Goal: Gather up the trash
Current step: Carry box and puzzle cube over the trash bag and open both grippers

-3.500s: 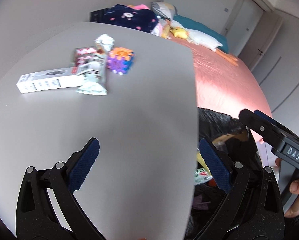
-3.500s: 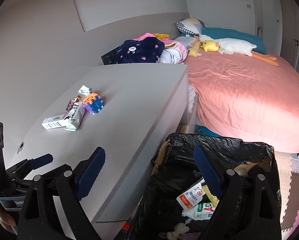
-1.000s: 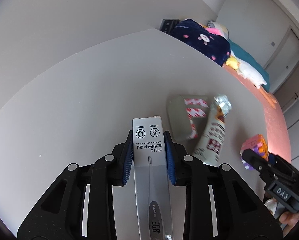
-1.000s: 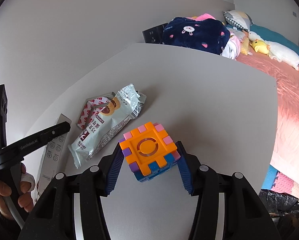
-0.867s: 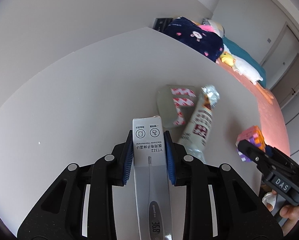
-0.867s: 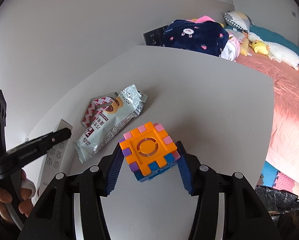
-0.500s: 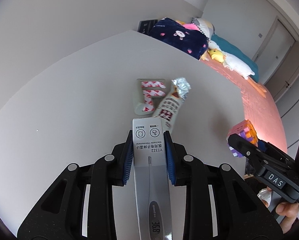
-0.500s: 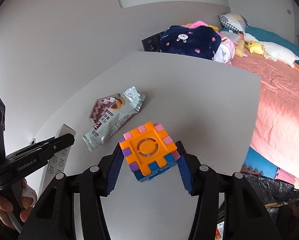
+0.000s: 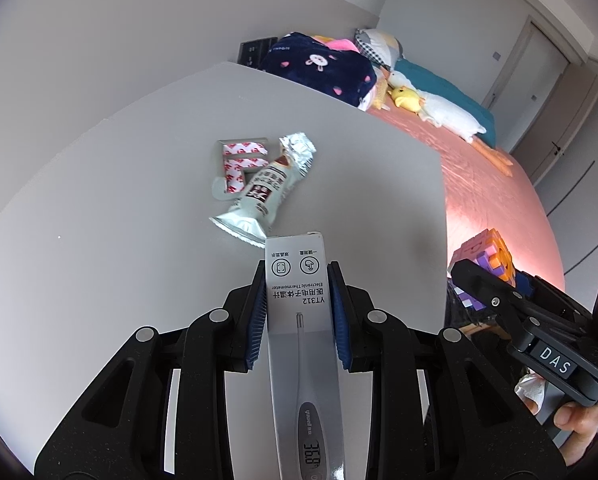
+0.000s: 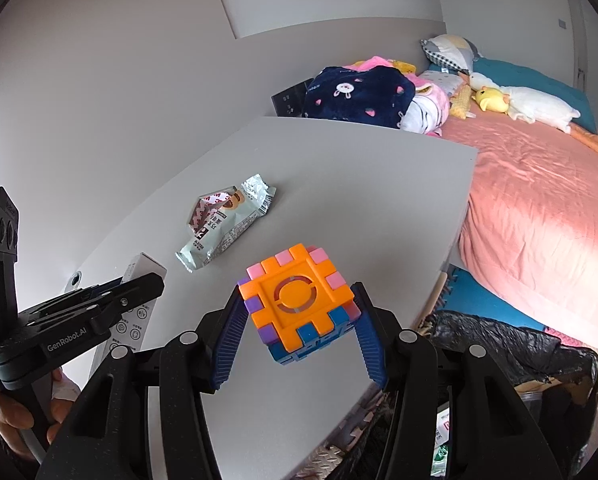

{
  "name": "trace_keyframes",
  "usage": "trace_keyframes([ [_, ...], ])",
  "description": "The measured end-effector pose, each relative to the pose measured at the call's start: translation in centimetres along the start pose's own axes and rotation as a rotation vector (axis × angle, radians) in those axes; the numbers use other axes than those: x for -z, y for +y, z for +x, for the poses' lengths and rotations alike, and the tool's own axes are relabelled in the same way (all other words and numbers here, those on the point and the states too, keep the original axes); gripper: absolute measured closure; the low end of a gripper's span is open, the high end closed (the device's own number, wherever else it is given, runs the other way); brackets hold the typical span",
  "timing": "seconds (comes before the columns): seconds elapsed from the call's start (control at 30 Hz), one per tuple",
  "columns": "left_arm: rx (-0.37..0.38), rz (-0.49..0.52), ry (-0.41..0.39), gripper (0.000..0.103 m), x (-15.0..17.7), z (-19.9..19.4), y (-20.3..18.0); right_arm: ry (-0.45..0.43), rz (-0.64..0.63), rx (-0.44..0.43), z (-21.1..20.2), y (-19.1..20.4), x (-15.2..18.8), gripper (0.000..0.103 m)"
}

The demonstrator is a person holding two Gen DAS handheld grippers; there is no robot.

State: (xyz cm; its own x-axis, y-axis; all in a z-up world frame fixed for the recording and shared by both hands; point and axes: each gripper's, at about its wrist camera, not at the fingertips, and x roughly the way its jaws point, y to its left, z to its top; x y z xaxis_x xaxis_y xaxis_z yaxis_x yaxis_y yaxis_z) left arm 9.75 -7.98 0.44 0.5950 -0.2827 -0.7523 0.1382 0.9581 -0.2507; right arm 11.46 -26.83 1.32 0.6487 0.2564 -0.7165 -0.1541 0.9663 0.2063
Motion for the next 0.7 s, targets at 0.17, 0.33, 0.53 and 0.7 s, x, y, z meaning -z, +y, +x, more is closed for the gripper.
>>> trace_keyframes([
  [0.17, 0.018, 0.015, 0.003, 0.074, 0.6, -0.5, -1.3, -0.011, 0.001, 0.010, -1.7, -0.2, 0.9, 0.049],
  [0.33, 0.034, 0.045, 0.005, 0.074, 1.4, -1.1, -3.1, -0.027, 0.007, 0.020, -3.7, -0.6, 2.0, 0.049],
  [0.53, 0.053, 0.070, 0.004, 0.074, 2.2, -1.7, -5.0, -0.037, 0.010, 0.037, -5.9, -1.2, 3.4, 0.049],
  [0.7, 0.070, 0.085, 0.004, 0.074, 3.0, -2.3, -6.3, -0.041, 0.001, 0.051, -7.4, -1.5, 4.4, 0.049],
])
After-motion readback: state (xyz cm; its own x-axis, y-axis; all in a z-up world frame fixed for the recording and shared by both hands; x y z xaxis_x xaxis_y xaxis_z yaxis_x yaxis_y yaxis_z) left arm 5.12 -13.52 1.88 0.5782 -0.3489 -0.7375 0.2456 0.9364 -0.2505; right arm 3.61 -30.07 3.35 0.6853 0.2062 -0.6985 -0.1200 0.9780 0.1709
